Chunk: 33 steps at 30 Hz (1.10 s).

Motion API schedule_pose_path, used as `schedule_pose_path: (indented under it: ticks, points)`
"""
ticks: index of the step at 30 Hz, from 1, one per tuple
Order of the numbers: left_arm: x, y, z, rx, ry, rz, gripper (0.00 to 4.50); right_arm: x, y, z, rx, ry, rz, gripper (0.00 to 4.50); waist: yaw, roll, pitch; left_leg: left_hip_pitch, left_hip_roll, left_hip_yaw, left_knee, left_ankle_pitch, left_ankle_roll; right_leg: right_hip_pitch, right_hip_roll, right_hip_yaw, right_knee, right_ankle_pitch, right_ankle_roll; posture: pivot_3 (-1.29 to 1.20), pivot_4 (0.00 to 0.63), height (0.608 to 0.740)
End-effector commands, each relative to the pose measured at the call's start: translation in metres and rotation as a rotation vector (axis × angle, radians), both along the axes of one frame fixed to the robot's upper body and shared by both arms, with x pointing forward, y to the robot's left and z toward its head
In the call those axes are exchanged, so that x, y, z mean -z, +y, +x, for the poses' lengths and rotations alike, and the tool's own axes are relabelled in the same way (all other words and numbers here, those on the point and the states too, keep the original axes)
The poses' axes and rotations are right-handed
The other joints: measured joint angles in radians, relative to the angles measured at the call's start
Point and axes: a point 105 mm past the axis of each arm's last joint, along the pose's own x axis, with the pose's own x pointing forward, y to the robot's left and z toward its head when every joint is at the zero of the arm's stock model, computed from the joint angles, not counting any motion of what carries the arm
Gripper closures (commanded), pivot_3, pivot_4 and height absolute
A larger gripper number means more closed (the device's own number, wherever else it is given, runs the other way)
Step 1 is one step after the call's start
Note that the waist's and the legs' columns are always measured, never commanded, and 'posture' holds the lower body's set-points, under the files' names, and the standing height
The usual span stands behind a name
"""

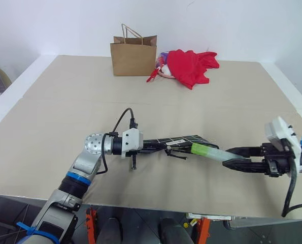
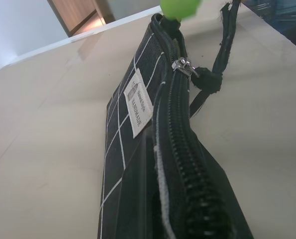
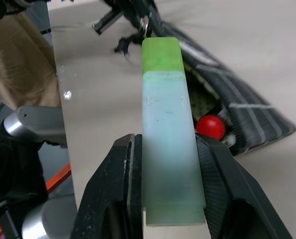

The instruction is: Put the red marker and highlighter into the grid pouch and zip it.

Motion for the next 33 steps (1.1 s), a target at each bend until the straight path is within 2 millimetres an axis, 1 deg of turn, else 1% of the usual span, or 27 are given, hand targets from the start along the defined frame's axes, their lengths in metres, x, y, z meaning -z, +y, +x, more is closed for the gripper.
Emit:
schedule_pose_path:
  ticks: [1,22,28,33]
  points:
    - [-0.012,-0.002,-0.003,0.013,-0.047,-0.021,4.5,-0.001,0.002,0.002,-0.005,-0.017,-0.041,3.36,0.0,0.0,0.0,0.0,0.0,0.0,0.0,0.0,0.0,0.0,0.0,0.0,0.0,0.0,0.0,0.0,0.15,0.74]
    - [-0.01,-0.005,-0.006,0.021,-0.042,-0.026,4.5,0.008,0.01,0.022,0.03,0.015,-0.058,3.36,0.0,0.0,0.0,0.0,0.0,0.0,0.0,0.0,0.0,0.0,0.0,0.0,0.0,0.0,0.0,0.0,0.15,0.74]
    - [-0.011,-0.006,-0.006,0.022,-0.041,-0.03,4.5,0.009,0.019,0.033,0.024,0.01,-0.055,3.36,-0.001,0.0,0.0,0.0,0.0,0.0,0.0,0.0,0.0,0.0,0.0,0.0,0.0,0.0,0.0,0.0,0.15,0.74]
    - [-0.011,-0.007,-0.007,0.022,-0.039,-0.033,4.5,0.01,0.035,0.04,-0.012,-0.008,-0.045,3.36,-0.002,0.0,0.0,0.0,0.0,0.0,0.0,0.0,0.0,0.0,0.0,0.0,0.0,0.0,0.0,0.0,0.15,0.74]
